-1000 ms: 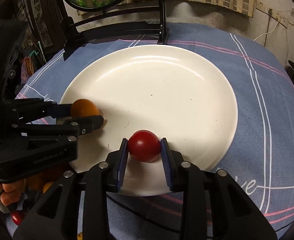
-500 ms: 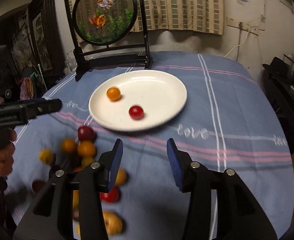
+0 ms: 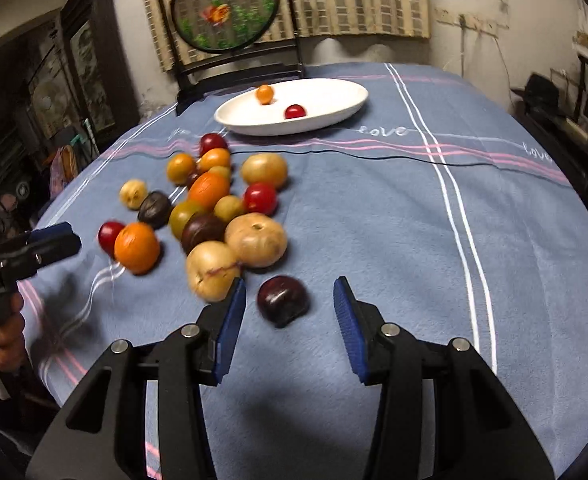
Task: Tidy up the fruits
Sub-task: 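Grasp the dark plum with the right tool while the left tool grasps a red plum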
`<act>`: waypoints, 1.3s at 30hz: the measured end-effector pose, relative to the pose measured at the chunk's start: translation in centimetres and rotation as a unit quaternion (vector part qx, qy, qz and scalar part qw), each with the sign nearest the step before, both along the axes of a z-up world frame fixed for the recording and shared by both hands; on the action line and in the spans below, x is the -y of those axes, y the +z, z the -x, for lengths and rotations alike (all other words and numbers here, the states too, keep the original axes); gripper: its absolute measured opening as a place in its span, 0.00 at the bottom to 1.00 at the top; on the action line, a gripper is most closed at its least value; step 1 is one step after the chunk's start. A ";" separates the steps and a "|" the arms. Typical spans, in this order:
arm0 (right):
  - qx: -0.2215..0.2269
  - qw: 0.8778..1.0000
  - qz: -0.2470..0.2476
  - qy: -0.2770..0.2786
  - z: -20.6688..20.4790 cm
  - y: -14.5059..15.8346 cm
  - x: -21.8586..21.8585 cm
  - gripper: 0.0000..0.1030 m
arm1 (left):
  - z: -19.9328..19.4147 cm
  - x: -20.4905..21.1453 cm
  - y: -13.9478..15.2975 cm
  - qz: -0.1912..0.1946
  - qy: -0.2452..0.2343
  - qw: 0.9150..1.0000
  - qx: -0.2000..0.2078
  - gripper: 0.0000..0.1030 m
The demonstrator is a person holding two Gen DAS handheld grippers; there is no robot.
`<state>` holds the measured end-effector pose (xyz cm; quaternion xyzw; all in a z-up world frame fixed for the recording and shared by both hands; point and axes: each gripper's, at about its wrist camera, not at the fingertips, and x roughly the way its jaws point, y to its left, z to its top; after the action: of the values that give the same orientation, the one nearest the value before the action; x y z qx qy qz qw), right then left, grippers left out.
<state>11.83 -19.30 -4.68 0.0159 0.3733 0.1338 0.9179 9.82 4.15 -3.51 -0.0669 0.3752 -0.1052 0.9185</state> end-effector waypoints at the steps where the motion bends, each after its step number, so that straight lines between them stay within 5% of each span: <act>1: 0.003 1.000 0.006 0.001 0.0 0.0 -0.3 0.45 | 0.3 0.1 -0.5 -0.005 0.001 1.000 0.000 0.94; 5: -0.020 1.000 0.023 0.004 -0.6 -1.2 -0.8 0.45 | 0.6 0.6 -2.0 -0.043 0.010 0.999 -0.004 0.94; 23: -0.032 0.998 0.045 0.012 -1.8 -2.0 -1.4 0.45 | 0.0 -0.5 -2.3 -0.024 0.031 0.999 -0.020 0.94; 29: -0.053 0.997 0.047 0.015 -2.6 -2.5 -1.5 0.35 | -0.3 -0.4 -2.4 -0.025 0.033 0.999 -0.028 0.94; 37: -0.054 0.998 0.013 0.007 -2.5 -2.5 -0.5 0.32 | -1.0 -0.6 -2.6 -0.024 0.034 0.998 -0.043 0.93; 39: -0.053 0.999 0.000 0.008 -2.4 -2.5 -0.2 0.32 | -1.2 -0.5 -2.2 -0.035 0.031 0.998 -0.038 0.86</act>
<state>14.19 -19.11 -7.16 0.0201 0.4214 0.1397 0.8958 11.04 4.70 -5.74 -0.0501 0.4111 -0.0613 0.9082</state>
